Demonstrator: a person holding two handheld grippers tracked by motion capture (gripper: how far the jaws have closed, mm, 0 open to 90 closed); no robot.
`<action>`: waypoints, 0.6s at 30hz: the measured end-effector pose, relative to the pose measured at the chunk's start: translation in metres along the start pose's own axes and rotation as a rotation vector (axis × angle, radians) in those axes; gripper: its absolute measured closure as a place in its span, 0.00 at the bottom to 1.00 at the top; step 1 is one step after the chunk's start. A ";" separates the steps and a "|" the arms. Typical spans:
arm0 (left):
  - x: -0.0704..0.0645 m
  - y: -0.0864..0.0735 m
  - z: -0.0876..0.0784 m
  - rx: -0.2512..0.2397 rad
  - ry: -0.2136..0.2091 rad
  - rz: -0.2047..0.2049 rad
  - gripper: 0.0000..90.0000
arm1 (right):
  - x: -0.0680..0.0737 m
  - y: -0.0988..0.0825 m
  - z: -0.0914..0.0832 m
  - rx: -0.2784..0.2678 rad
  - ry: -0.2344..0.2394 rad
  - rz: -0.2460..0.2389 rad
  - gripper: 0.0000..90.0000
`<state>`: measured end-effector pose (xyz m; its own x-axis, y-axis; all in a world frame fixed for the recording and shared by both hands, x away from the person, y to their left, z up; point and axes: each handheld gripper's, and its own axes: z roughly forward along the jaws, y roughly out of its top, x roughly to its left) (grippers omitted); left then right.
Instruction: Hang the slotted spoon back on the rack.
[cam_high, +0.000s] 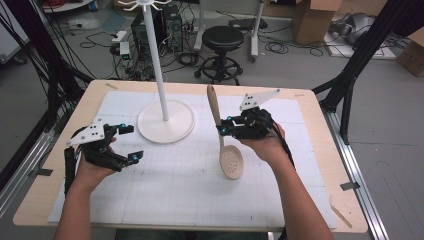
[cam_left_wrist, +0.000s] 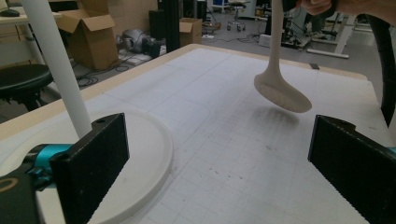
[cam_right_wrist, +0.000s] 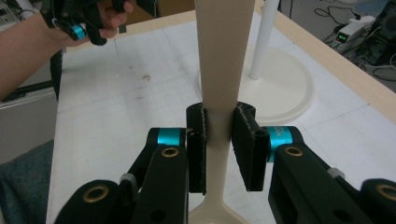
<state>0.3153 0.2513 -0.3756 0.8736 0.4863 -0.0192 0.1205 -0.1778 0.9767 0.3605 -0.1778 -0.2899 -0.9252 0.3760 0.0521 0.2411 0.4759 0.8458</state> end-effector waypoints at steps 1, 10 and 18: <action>0.000 0.000 0.000 0.000 0.000 -0.001 0.06 | -0.001 0.003 0.000 -0.001 0.001 -0.004 0.85; 0.000 0.000 0.000 -0.007 -0.004 -0.004 0.06 | -0.011 0.032 -0.003 -0.015 0.025 -0.053 0.85; 0.000 0.000 -0.001 -0.009 -0.005 -0.002 0.06 | -0.021 0.063 -0.003 -0.011 0.033 -0.077 0.84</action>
<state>0.3146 0.2520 -0.3749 0.8755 0.4827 -0.0225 0.1183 -0.1691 0.9785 0.3937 -0.1580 -0.2363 -0.9502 0.3117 0.0038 0.1654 0.4939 0.8537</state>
